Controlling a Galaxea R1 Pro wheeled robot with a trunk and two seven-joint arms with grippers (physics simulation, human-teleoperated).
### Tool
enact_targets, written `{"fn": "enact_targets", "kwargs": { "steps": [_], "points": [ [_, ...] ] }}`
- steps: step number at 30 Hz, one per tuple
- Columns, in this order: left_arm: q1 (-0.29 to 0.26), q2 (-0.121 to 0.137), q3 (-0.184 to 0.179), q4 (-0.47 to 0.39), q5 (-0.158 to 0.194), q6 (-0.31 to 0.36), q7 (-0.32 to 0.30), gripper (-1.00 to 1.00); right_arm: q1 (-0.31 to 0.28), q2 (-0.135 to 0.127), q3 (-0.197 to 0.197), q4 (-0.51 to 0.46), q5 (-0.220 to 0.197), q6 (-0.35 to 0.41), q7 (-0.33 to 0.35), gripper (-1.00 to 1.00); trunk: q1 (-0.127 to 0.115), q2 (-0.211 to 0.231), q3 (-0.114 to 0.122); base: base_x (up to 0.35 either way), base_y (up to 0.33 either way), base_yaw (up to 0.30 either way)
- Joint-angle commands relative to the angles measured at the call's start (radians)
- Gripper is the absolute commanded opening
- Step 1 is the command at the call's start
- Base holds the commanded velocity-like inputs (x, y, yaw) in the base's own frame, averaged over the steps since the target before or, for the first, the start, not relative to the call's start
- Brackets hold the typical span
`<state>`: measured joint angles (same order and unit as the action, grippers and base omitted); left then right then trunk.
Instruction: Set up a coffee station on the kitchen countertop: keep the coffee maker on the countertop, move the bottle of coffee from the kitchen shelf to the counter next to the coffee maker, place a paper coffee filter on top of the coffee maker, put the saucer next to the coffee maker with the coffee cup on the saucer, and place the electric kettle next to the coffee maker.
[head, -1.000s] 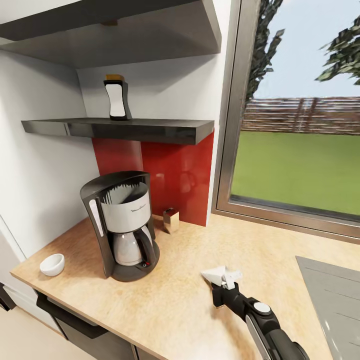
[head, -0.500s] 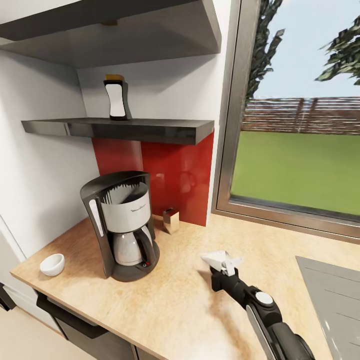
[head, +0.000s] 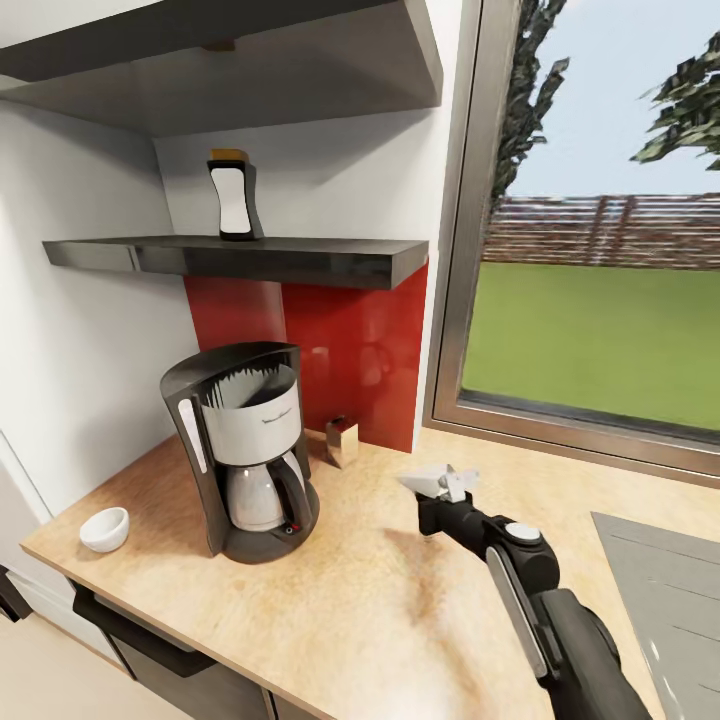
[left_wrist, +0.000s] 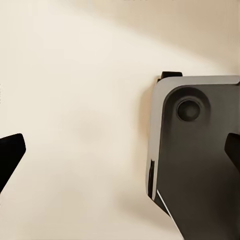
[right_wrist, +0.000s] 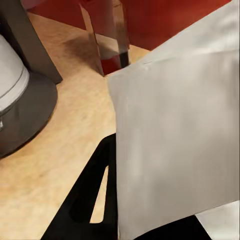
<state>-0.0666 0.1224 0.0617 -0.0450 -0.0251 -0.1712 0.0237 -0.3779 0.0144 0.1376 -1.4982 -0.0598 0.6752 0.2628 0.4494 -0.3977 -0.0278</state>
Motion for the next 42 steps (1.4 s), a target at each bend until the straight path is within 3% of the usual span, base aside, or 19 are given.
{"fn": "enact_targets", "kwargs": {
  "steps": [1, 6, 11, 25, 42],
  "points": [
    [-0.001, 0.001, 0.006, 0.001, -0.003, -0.004, 0.001, 1.00, -0.010, 0.002, 0.000, -0.003, -0.008, 0.010, -0.004, -1.00, 0.001, -0.002, -0.002, 0.000, 0.000, 0.000],
    [-0.001, 0.000, 0.007, -0.003, -0.004, -0.006, 0.000, 1.00, -0.079, 0.004, 0.000, -0.012, -0.008, 0.026, -0.005, -1.00, 0.001, -0.002, -0.002, 0.000, 0.000, 0.000],
    [-0.003, 0.001, 0.008, -0.010, -0.004, -0.007, -0.001, 1.00, -0.097, 0.011, 0.002, -0.017, -0.010, 0.054, -0.004, -1.00, 0.001, -0.002, -0.002, -0.004, 0.000, -0.015],
    [-0.012, 0.004, 0.009, -0.016, -0.004, -0.009, 0.001, 1.00, -0.099, 0.039, -0.001, -0.018, -0.011, 0.058, -0.003, -1.00, 0.001, -0.002, -0.002, -0.209, 0.071, -0.031],
    [-0.013, 0.003, 0.009, -0.017, -0.002, -0.015, -0.001, 1.00, -0.099, 0.047, -0.004, -0.025, -0.009, 0.058, -0.003, -1.00, 0.001, -0.002, 0.008, -0.283, 0.216, -0.265]
  ]
}}
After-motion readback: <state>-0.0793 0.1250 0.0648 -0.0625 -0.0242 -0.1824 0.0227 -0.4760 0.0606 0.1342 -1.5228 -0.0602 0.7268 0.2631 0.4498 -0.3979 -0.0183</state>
